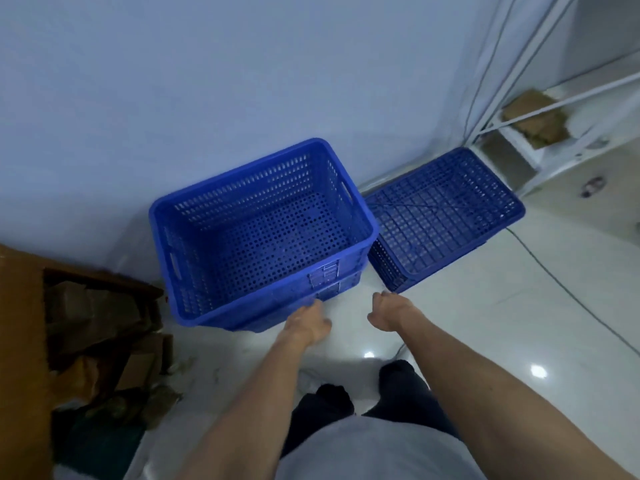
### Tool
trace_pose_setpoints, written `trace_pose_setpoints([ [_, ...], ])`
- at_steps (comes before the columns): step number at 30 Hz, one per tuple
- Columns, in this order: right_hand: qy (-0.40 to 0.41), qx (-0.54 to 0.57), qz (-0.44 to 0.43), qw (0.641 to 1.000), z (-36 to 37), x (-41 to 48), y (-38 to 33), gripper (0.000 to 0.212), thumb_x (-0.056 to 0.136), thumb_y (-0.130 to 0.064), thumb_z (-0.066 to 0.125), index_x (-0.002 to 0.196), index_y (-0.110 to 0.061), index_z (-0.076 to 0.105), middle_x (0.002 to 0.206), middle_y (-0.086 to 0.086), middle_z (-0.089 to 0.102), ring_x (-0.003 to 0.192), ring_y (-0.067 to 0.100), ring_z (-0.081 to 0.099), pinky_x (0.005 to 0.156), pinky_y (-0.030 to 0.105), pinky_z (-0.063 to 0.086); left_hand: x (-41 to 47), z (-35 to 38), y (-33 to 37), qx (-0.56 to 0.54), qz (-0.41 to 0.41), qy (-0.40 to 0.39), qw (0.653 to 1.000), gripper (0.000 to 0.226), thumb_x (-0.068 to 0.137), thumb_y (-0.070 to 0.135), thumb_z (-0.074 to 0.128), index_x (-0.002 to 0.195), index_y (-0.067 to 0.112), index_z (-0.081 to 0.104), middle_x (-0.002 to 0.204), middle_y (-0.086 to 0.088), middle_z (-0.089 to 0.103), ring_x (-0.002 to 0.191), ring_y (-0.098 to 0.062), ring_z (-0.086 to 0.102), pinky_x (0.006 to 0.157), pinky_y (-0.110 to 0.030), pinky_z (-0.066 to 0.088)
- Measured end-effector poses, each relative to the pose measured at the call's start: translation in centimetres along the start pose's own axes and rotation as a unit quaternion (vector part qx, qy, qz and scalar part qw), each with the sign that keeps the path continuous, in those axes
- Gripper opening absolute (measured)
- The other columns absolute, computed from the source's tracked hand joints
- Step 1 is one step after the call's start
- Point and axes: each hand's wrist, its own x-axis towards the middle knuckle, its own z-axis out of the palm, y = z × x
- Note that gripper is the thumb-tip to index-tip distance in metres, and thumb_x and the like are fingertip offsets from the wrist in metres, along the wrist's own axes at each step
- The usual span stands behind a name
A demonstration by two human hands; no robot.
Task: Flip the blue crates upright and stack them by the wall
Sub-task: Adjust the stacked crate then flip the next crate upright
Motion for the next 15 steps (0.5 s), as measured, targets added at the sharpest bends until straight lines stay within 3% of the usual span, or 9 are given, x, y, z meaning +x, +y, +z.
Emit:
trace_pose_setpoints([
  [8,0.012,0.073,0.012,0.997,-0.7,-1.0,7.9,0.051,0.098,-0.030,0.040,0.143,-0.006,0.039,0.146,0.016,0.044,0.132,0.031,0.046,0.106,0.040,0.038,1.8,-0.4,11.0,0.038,0.055,0.022,0.998,0.048,0.098,0.033,0.041,0.139,0.008,0.044,0.140,-0.015,0.052,0.125,-0.035,0.051,0.104,-0.044,0.042],
  [15,0.029,0.107,0.022,0.994,0.2,-0.5,17.3,0.046,0.098,-0.027,0.041,0.140,-0.007,0.043,0.141,0.014,0.049,0.128,0.030,0.049,0.104,0.040,0.040,5.0,0.1,17.8,0.098,0.056,0.011,0.994,0.054,0.099,0.036,0.041,0.147,0.012,0.035,0.137,-0.015,0.054,0.122,-0.034,0.052,0.099,-0.043,0.045],
])
